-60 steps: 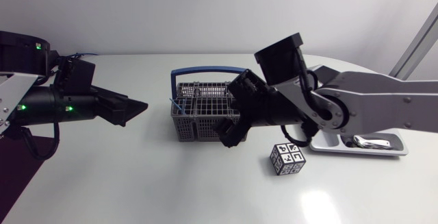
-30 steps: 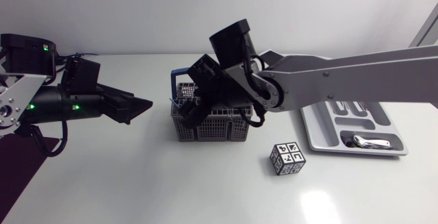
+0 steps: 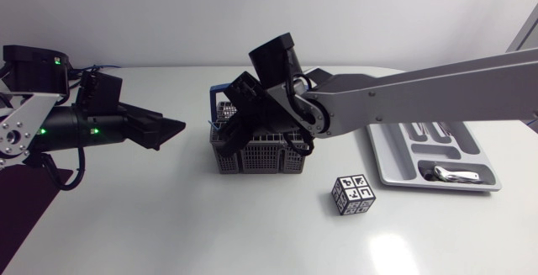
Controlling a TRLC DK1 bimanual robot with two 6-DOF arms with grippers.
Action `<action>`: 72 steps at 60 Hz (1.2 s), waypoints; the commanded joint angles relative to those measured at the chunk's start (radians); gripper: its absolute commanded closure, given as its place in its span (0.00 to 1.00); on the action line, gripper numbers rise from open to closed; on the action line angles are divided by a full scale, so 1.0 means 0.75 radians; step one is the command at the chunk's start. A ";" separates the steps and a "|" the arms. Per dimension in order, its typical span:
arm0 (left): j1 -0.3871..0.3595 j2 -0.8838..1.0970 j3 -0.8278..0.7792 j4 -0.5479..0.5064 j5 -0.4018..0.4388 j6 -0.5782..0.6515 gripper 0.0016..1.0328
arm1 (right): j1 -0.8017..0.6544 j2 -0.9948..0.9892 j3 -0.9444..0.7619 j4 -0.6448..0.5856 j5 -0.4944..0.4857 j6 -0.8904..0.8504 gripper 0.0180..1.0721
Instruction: Transfer all utensils from the basket to the drawer tray.
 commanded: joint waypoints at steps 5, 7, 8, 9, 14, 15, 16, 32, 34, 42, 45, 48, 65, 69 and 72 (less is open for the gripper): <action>0.006 0.048 -0.037 0.051 0.023 0.027 0.12 | -0.009 0.068 0.035 0.020 0.018 0.017 0.65; 0.003 0.054 -0.037 0.055 0.023 0.027 0.12 | -0.009 0.074 0.035 0.020 0.018 0.015 0.68; 0.003 0.056 -0.039 0.059 0.023 0.027 0.12 | -0.009 0.076 0.037 0.022 0.018 0.011 0.72; 0.001 0.058 -0.039 0.063 0.025 0.027 0.12 | -0.009 0.078 0.037 0.024 0.018 0.009 0.74; -0.007 0.060 -0.043 0.080 0.025 0.029 0.12 | -0.011 0.090 0.033 0.046 0.016 0.005 0.81; -0.009 0.058 -0.043 0.082 0.025 0.029 0.12 | -0.011 0.092 0.033 0.048 0.016 0.003 0.82; -0.013 0.060 -0.046 0.084 0.025 0.029 0.12 | -0.009 0.094 0.031 0.052 0.014 0.003 0.84; -0.033 0.066 -0.056 0.112 0.025 0.031 0.12 | -0.005 0.092 0.025 0.054 0.004 -0.007 0.95; -0.039 0.066 -0.062 0.129 0.025 0.031 0.12 | -0.005 0.082 0.021 0.056 0.002 -0.007 0.95; -0.044 0.071 -0.068 0.151 0.023 0.027 0.12 | -0.009 0.012 0.006 0.054 -0.014 -0.007 0.95; -0.046 0.079 -0.076 0.172 0.023 0.025 0.12 | -0.009 -0.022 0.006 0.046 -0.016 -0.009 0.95; -0.048 0.093 -0.078 0.178 0.023 0.025 0.12 | -0.009 -0.053 0.008 0.034 -0.018 -0.009 0.95; -0.089 0.099 -0.129 0.294 0.023 0.027 0.12 | -0.024 -0.282 0.039 -0.128 -0.031 -0.007 0.95; -0.101 0.101 -0.136 0.315 0.023 0.031 0.12 | -0.034 -0.343 0.041 -0.183 -0.037 -0.005 0.95; -0.107 0.107 -0.150 0.352 0.023 0.033 0.12 | -0.038 -0.386 0.033 -0.214 -0.037 -0.005 0.95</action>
